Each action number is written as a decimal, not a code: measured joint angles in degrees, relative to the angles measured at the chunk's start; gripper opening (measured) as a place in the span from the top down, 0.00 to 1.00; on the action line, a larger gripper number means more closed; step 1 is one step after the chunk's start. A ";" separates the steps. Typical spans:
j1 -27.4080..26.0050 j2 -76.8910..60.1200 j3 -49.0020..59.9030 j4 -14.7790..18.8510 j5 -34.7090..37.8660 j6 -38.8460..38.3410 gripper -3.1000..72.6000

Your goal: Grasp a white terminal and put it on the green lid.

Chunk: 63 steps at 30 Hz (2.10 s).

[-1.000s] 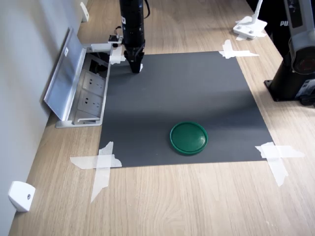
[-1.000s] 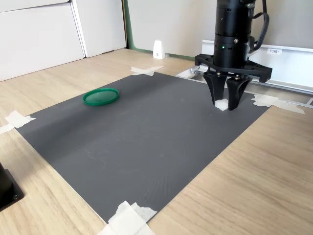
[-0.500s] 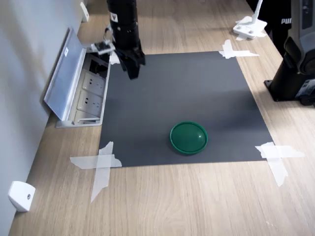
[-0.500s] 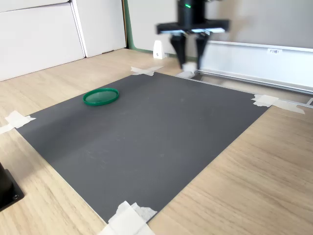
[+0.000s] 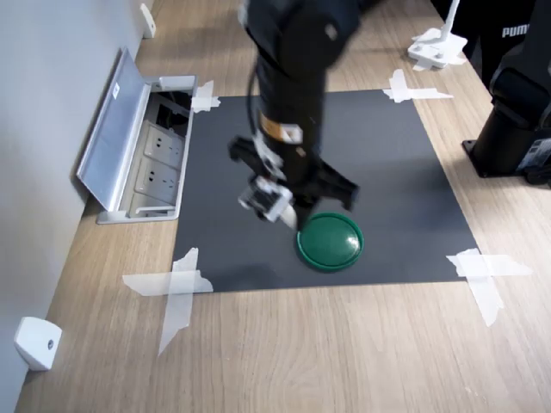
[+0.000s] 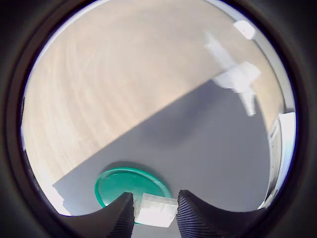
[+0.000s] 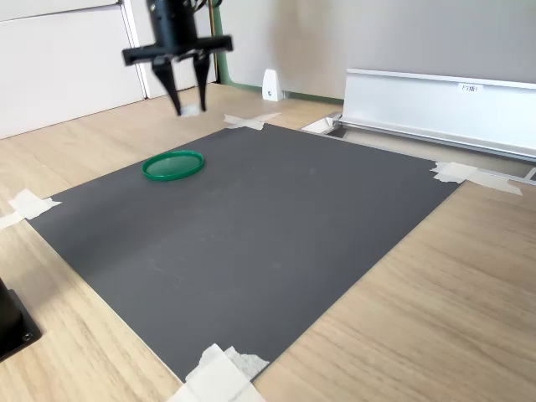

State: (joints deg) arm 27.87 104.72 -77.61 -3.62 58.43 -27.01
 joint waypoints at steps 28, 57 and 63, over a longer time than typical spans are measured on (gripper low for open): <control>1.13 -1.47 11.33 -1.02 -8.74 -3.99 0.32; -14.05 -60.70 26.23 -0.42 -30.30 19.91 0.96; -14.05 -76.77 39.22 -0.88 -31.73 21.45 0.97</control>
State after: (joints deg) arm 13.82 27.95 -38.38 -4.51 26.70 -5.57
